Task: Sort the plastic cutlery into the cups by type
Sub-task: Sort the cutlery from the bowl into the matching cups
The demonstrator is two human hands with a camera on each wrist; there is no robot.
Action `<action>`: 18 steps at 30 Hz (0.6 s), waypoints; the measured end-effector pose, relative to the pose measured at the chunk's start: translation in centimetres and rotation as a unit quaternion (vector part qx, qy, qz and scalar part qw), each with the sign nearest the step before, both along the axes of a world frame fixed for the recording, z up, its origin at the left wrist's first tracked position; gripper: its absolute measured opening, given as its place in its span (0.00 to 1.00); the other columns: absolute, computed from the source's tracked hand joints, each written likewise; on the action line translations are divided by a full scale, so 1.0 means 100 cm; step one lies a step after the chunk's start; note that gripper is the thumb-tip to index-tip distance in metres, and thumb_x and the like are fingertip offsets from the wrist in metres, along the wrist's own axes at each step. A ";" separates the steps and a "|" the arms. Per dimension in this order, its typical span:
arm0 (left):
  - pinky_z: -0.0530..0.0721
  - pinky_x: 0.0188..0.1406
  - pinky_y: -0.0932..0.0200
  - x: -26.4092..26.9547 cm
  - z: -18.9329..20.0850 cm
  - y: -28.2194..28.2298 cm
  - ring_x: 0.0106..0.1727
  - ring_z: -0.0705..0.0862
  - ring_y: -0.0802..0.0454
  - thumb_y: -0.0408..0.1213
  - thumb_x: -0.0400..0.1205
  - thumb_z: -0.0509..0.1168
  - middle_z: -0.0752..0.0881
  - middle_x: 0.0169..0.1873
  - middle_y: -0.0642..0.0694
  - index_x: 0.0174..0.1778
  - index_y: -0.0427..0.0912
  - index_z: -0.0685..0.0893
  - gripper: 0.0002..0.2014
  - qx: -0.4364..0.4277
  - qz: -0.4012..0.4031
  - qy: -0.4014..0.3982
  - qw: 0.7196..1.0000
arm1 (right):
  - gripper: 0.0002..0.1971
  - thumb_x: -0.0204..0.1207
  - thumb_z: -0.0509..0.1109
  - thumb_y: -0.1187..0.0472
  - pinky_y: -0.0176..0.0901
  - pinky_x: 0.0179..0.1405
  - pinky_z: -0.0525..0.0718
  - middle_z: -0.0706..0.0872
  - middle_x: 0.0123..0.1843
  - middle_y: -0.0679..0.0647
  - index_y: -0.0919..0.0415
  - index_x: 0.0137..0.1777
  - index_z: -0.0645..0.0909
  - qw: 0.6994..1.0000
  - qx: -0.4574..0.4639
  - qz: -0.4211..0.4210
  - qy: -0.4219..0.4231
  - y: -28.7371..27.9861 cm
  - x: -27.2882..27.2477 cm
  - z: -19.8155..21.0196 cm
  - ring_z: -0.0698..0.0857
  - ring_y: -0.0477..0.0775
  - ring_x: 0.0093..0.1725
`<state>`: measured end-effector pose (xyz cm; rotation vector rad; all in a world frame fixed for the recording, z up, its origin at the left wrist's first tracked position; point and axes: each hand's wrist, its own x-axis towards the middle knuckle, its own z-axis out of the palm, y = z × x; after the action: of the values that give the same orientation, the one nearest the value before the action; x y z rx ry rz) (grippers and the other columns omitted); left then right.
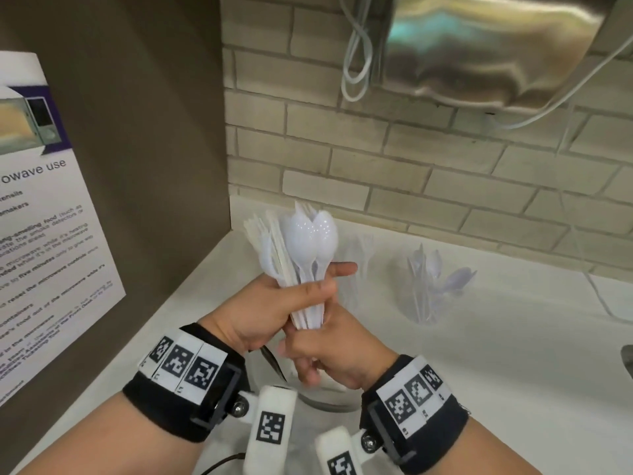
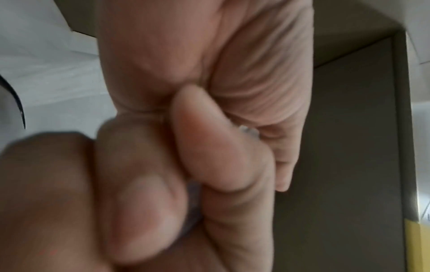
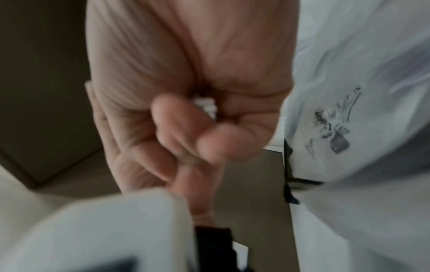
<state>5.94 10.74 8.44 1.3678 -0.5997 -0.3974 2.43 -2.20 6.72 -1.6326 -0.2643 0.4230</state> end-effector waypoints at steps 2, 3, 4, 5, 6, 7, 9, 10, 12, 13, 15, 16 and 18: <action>0.79 0.61 0.54 0.002 0.001 0.000 0.60 0.85 0.49 0.44 0.77 0.66 0.86 0.63 0.45 0.45 0.54 0.91 0.08 -0.008 0.075 -0.015 0.997 | 0.09 0.66 0.79 0.58 0.44 0.30 0.84 0.86 0.34 0.54 0.58 0.44 0.83 0.996 -0.091 0.017 -0.015 -0.008 0.004 0.007 0.86 0.55 0.30; 0.77 0.66 0.52 0.005 0.000 0.001 0.63 0.84 0.48 0.41 0.77 0.65 0.88 0.60 0.46 0.45 0.52 0.91 0.09 -0.025 0.121 -0.006 0.992 | 0.14 0.65 0.81 0.52 0.46 0.35 0.86 0.89 0.38 0.52 0.55 0.47 0.84 0.990 -0.137 0.001 -0.030 -0.015 0.008 0.011 0.89 0.54 0.35; 0.79 0.66 0.50 0.007 0.001 0.002 0.62 0.85 0.47 0.39 0.78 0.65 0.89 0.58 0.45 0.46 0.49 0.91 0.09 -0.049 0.164 0.010 0.985 | 0.17 0.64 0.81 0.47 0.48 0.39 0.87 0.90 0.39 0.51 0.54 0.48 0.85 0.983 -0.171 -0.041 -0.051 -0.021 0.012 0.017 0.90 0.52 0.37; 0.83 0.62 0.48 0.008 0.001 0.002 0.56 0.88 0.47 0.36 0.80 0.66 0.90 0.55 0.43 0.46 0.46 0.90 0.07 -0.063 0.194 0.024 0.979 | 0.19 0.64 0.81 0.45 0.48 0.39 0.87 0.90 0.38 0.50 0.55 0.48 0.85 0.974 -0.188 -0.098 -0.079 -0.027 0.016 0.024 0.90 0.51 0.36; 0.87 0.54 0.48 0.009 0.002 0.001 0.47 0.90 0.48 0.34 0.82 0.66 0.91 0.51 0.42 0.45 0.43 0.88 0.05 -0.060 0.216 0.031 0.974 | 0.17 0.65 0.81 0.45 0.49 0.38 0.87 0.89 0.36 0.49 0.56 0.46 0.85 0.963 -0.186 -0.157 -0.113 -0.031 0.020 0.031 0.89 0.51 0.33; 0.89 0.44 0.48 0.009 0.001 -0.001 0.37 0.89 0.49 0.34 0.83 0.65 0.91 0.45 0.42 0.44 0.41 0.86 0.05 -0.037 0.235 0.024 0.971 | 0.15 0.67 0.80 0.48 0.49 0.35 0.86 0.87 0.34 0.49 0.57 0.43 0.85 0.953 -0.169 -0.204 -0.148 -0.032 0.023 0.039 0.87 0.51 0.30; 0.85 0.32 0.50 0.009 -0.002 -0.004 0.26 0.82 0.49 0.36 0.83 0.66 0.88 0.32 0.45 0.41 0.39 0.83 0.06 0.020 0.267 0.002 0.964 | 0.09 0.70 0.79 0.56 0.47 0.30 0.83 0.84 0.31 0.53 0.60 0.41 0.84 0.942 -0.098 -0.252 -0.201 -0.028 0.023 0.055 0.82 0.51 0.25; 0.83 0.31 0.50 0.009 -0.004 -0.006 0.23 0.80 0.49 0.37 0.82 0.66 0.85 0.27 0.46 0.41 0.38 0.82 0.07 0.042 0.276 -0.010 0.960 | 0.06 0.71 0.78 0.59 0.46 0.28 0.83 0.83 0.30 0.54 0.60 0.40 0.84 0.938 -0.065 -0.257 -0.223 -0.023 0.023 0.062 0.80 0.50 0.24; 0.82 0.29 0.54 0.009 -0.006 -0.009 0.23 0.81 0.51 0.40 0.80 0.68 0.85 0.27 0.46 0.47 0.40 0.83 0.07 0.086 0.292 -0.048 0.951 | 0.06 0.71 0.78 0.62 0.43 0.29 0.84 0.83 0.31 0.52 0.56 0.40 0.83 0.928 -0.047 -0.254 -0.269 -0.013 0.019 0.073 0.80 0.49 0.26; 0.82 0.29 0.56 0.010 -0.007 -0.012 0.25 0.82 0.54 0.41 0.79 0.68 0.86 0.30 0.48 0.51 0.43 0.83 0.08 0.108 0.298 -0.064 0.946 | 0.08 0.69 0.80 0.61 0.40 0.31 0.84 0.84 0.33 0.51 0.53 0.40 0.82 0.920 -0.059 -0.256 -0.290 -0.008 0.017 0.076 0.81 0.47 0.28; 0.78 0.27 0.68 0.011 -0.009 -0.015 0.29 0.82 0.61 0.40 0.77 0.68 0.84 0.31 0.53 0.54 0.45 0.81 0.11 0.140 0.319 -0.087 0.934 | 0.14 0.63 0.83 0.55 0.35 0.34 0.83 0.84 0.37 0.46 0.49 0.42 0.79 0.899 -0.117 -0.274 -0.322 0.000 0.017 0.077 0.81 0.44 0.31; 0.76 0.25 0.72 0.010 -0.008 -0.016 0.30 0.82 0.62 0.39 0.77 0.68 0.83 0.31 0.55 0.54 0.44 0.80 0.11 0.153 0.330 -0.086 0.928 | 0.18 0.60 0.84 0.52 0.33 0.35 0.83 0.84 0.39 0.44 0.48 0.43 0.78 0.888 -0.150 -0.282 -0.330 0.002 0.018 0.075 0.81 0.43 0.33; 0.78 0.27 0.70 0.010 -0.008 -0.016 0.35 0.85 0.56 0.37 0.77 0.69 0.87 0.36 0.52 0.57 0.44 0.81 0.13 0.126 0.314 -0.061 0.939 | 0.21 0.59 0.85 0.52 0.35 0.37 0.83 0.84 0.41 0.43 0.46 0.45 0.75 0.883 -0.177 -0.282 -0.330 0.005 0.020 0.073 0.83 0.43 0.35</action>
<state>6.97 9.15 7.60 1.7518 -0.1863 0.1357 4.43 -1.74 13.99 -2.0793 -0.2058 -0.5834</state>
